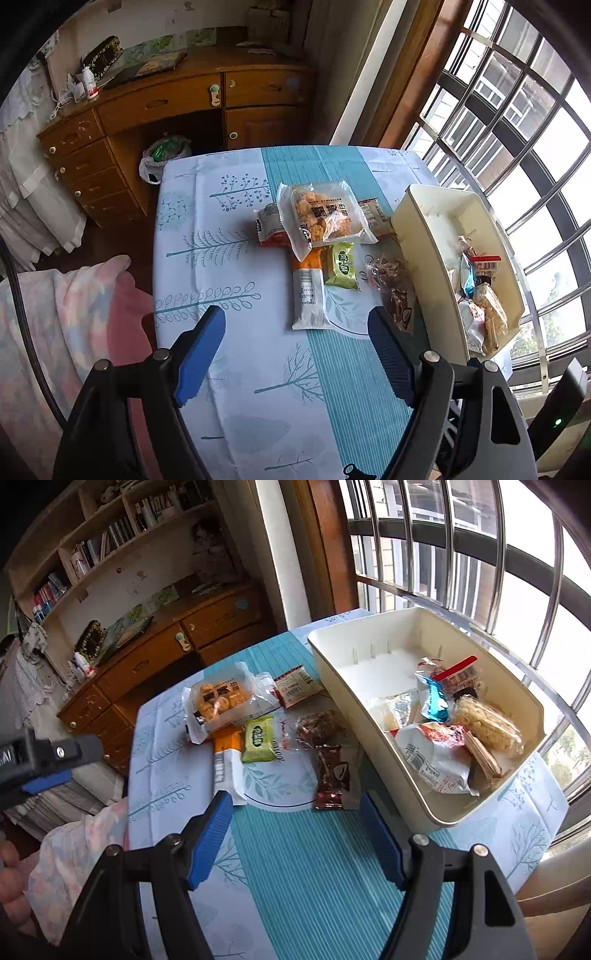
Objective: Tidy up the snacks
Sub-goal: 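Move both tools back over the remaining snacks on the table, then grasp the white-orange bar with the left tool while the right tool grasps the brown chocolate packet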
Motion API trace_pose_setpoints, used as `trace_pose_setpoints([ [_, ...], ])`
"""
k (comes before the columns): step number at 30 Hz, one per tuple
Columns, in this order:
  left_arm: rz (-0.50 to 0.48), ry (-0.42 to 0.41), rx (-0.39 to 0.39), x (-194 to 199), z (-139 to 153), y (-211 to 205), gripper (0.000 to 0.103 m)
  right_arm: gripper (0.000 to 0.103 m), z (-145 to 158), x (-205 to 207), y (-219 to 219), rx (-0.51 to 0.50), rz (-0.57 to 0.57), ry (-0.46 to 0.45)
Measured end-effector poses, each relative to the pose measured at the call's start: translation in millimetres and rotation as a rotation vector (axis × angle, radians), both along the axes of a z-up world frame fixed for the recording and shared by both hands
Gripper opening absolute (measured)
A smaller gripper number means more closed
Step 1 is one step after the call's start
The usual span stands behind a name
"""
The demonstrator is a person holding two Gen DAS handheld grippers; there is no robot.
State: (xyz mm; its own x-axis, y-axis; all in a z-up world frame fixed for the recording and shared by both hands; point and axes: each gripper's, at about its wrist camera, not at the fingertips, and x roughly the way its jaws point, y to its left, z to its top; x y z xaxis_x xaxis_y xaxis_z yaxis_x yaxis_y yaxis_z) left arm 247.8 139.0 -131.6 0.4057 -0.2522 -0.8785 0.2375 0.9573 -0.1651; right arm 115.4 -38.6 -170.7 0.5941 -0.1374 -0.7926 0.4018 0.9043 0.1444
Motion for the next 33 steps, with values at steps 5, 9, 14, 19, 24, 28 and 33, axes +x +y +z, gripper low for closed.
trace_pose_setpoints([
  [5, 0.009, 0.059, 0.004, 15, -11, -11, 0.079, 0.072, -19, 6, 1, -0.050, -0.044, 0.046],
  [9, 0.027, 0.142, -0.004, 31, -31, -17, 0.079, 0.072, -35, 13, -4, -0.037, -0.083, 0.056],
  [14, 0.062, 0.247, -0.008, 52, -66, -26, 0.079, 0.072, -59, 24, -5, -0.034, -0.130, 0.040],
  [19, 0.081, 0.293, 0.011, 68, -96, -36, 0.079, 0.072, -83, 37, -3, -0.038, -0.149, 0.059],
  [24, 0.097, 0.336, 0.028, 83, -127, -44, 0.079, 0.072, -103, 50, -1, -0.073, -0.148, 0.072],
  [28, 0.108, 0.362, 0.034, 90, -147, -46, 0.078, 0.071, -115, 57, -2, -0.081, -0.148, 0.094],
  [33, 0.128, 0.375, 0.025, 98, -167, -46, 0.078, 0.070, -125, 63, -8, -0.115, -0.156, 0.112],
])
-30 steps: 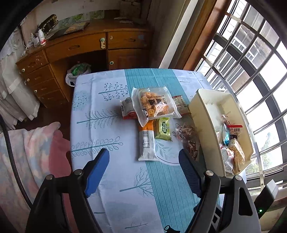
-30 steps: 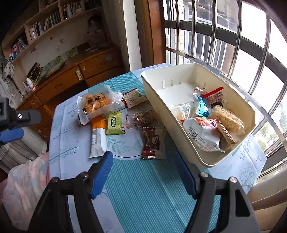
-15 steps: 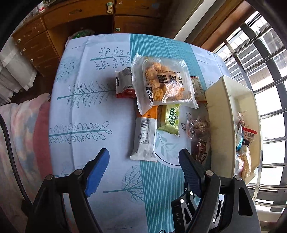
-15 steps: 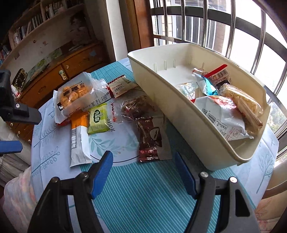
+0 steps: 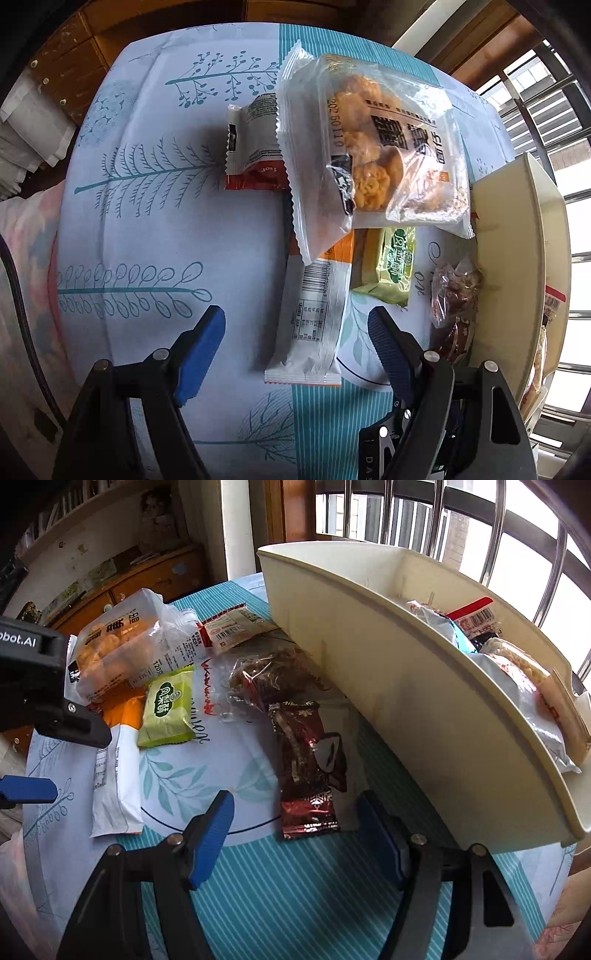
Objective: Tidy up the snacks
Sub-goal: 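Grasp the white-orange bar with the left tool while the right tool grasps the brown chocolate packet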
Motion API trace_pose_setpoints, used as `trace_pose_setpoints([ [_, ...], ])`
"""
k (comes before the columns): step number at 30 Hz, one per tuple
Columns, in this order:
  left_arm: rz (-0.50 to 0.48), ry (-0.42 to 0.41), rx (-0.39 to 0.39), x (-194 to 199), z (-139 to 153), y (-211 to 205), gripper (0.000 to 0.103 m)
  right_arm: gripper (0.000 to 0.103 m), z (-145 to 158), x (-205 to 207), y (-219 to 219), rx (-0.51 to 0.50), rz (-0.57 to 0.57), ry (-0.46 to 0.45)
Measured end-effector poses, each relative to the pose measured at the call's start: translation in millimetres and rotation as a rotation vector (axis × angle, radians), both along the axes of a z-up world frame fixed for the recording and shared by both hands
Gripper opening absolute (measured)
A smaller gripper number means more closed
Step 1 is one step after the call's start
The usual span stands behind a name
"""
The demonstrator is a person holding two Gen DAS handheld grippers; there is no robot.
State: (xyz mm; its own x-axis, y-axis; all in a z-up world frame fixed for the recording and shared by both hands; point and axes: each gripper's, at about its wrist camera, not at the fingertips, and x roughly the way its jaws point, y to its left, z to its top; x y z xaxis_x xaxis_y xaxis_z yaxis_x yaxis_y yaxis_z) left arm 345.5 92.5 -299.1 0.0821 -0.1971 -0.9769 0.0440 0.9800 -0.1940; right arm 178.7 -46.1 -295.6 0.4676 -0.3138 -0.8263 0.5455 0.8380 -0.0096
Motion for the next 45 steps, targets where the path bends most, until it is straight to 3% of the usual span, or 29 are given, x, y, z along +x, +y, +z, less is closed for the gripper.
trace_pose_setpoints([
  [12, -0.053, -0.003, 0.022, 10, -26, -13, 0.071, 0.070, -4, 13, -5, -0.064, 0.047, -0.044],
  [15, -0.061, -0.026, 0.041, 12, -27, -19, 0.060, 0.070, -4, 14, -7, -0.059, 0.055, -0.049],
  [18, -0.052, -0.032, 0.045, 16, -27, -27, 0.056, 0.070, -5, 18, -10, -0.046, 0.071, -0.046],
  [19, -0.050, -0.034, 0.045, 16, -27, -28, 0.054, 0.068, -4, 20, -12, -0.040, 0.078, -0.039],
  [21, -0.049, -0.034, 0.041, 15, -26, -31, 0.050, 0.054, -2, 23, -14, -0.037, 0.090, -0.031],
  [23, -0.048, -0.034, 0.021, 13, -25, -28, 0.039, 0.049, -1, 24, -18, -0.036, 0.093, -0.031],
  [26, -0.043, -0.038, 0.012, 8, -23, -32, 0.038, 0.042, 1, 22, -21, -0.029, 0.082, -0.030],
  [37, -0.036, 0.005, 0.006, -7, -13, -12, 0.032, 0.032, 7, 20, -32, 0.074, 0.119, -0.036],
  [45, -0.055, 0.002, -0.004, -30, 11, -4, 0.031, 0.025, 13, 16, -28, 0.128, 0.149, -0.012],
])
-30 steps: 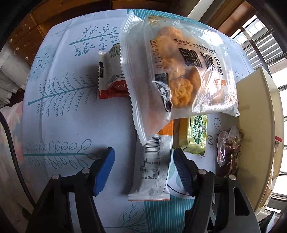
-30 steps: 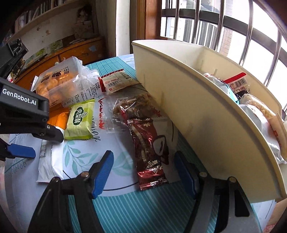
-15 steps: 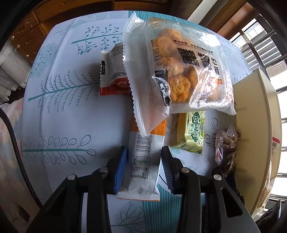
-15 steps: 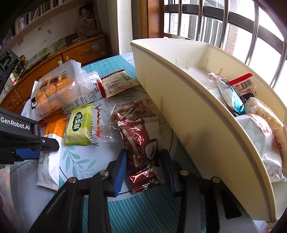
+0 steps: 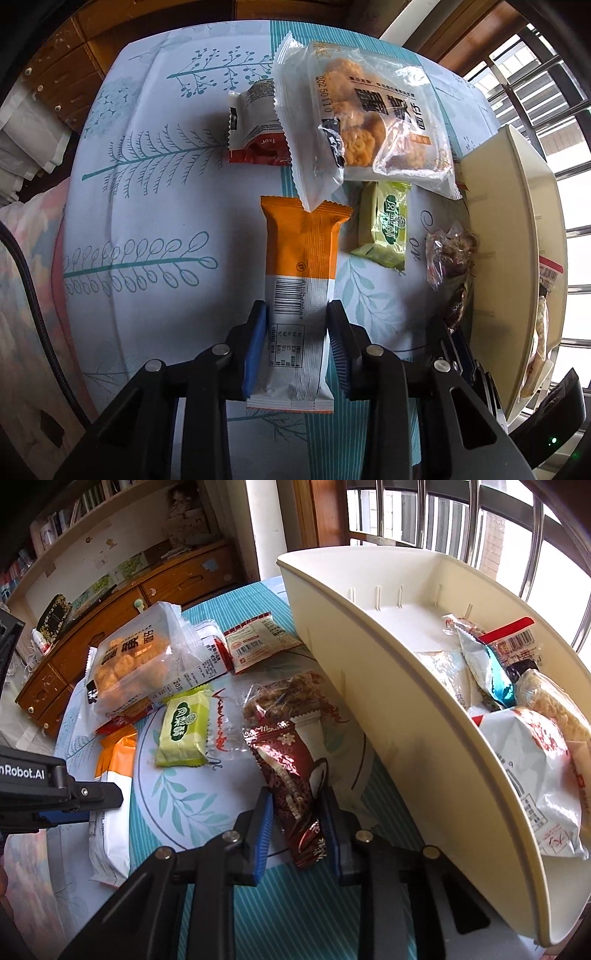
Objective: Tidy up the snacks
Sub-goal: 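Grasp the white-orange bar with the left tool while the right tool grasps the brown chocolate packet, then lift and carry both held packs over the cream tray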
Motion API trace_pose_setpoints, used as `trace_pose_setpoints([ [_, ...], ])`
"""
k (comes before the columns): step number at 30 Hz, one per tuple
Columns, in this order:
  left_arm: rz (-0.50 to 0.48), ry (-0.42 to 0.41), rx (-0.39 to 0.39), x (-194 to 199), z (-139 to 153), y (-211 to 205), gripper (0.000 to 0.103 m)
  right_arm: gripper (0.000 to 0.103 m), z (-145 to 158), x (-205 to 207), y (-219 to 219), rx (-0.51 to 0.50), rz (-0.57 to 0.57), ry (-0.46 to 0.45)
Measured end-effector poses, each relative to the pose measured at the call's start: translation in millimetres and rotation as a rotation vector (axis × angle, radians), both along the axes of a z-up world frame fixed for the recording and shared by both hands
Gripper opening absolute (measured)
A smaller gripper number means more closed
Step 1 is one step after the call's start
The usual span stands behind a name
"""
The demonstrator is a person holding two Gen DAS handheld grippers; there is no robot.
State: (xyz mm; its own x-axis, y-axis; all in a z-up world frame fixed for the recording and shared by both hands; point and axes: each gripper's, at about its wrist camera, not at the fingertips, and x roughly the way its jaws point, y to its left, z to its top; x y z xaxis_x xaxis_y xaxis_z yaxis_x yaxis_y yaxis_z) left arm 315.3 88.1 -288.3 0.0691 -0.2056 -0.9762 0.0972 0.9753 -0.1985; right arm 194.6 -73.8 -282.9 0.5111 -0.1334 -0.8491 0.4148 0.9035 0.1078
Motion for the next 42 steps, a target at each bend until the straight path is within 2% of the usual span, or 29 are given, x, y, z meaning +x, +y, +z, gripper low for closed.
trace_pose_setpoints([
  [8, -0.004, -0.009, -0.027, -26, 28, 14, 0.031, 0.019, 15, -7, 15, 0.058, 0.088, -0.012],
  [16, 0.007, -0.060, -0.086, -53, 67, 37, 0.032, 0.018, 46, -25, 35, 0.027, 0.176, -0.060],
  [22, -0.011, -0.137, -0.131, -79, 94, 48, 0.032, 0.018, 71, -44, 45, -0.014, 0.208, -0.104],
  [32, -0.092, -0.265, -0.281, -112, 134, 41, 0.032, 0.018, 109, -74, 49, -0.089, 0.216, -0.165],
  [42, -0.152, -0.351, -0.333, -132, 166, 12, 0.032, 0.018, 133, -95, 30, -0.131, 0.229, -0.198],
])
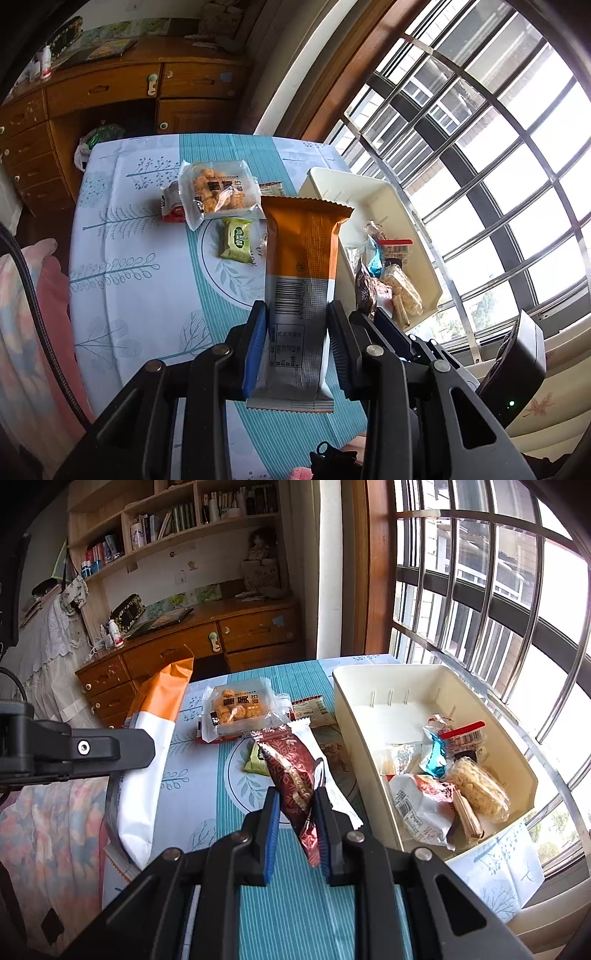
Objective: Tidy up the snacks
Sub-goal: 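Lift and carry both held packs over the cream tray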
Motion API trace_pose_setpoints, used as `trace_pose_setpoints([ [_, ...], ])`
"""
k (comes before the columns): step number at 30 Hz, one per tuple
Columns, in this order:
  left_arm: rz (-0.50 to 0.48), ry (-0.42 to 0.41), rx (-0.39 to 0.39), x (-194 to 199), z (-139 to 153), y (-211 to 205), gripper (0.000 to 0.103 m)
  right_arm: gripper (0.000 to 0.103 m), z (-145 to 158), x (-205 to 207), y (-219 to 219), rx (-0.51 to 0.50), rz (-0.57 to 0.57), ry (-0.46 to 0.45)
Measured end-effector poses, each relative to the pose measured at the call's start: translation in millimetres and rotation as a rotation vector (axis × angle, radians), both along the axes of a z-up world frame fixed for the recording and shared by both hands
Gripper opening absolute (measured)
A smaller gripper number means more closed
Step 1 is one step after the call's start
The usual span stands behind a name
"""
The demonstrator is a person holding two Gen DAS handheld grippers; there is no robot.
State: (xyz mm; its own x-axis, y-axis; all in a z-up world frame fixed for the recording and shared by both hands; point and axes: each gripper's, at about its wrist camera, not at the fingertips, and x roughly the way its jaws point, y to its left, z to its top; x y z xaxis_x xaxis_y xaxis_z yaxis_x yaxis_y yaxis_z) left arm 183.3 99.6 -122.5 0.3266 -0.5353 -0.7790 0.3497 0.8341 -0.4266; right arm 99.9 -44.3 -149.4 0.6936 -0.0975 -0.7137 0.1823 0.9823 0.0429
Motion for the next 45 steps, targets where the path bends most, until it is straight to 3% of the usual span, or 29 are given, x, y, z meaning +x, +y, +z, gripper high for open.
trace_pose_setpoints([
  [22, -0.022, -0.089, -0.073, -22, 32, -121, 0.032, 0.018, 28, -11, -111, -0.021, 0.101, 0.001],
  [45, 0.032, 0.001, -0.116, -2, -5, -234, 0.033, 0.019, 19, 11, -232, -0.064, 0.191, 0.059],
])
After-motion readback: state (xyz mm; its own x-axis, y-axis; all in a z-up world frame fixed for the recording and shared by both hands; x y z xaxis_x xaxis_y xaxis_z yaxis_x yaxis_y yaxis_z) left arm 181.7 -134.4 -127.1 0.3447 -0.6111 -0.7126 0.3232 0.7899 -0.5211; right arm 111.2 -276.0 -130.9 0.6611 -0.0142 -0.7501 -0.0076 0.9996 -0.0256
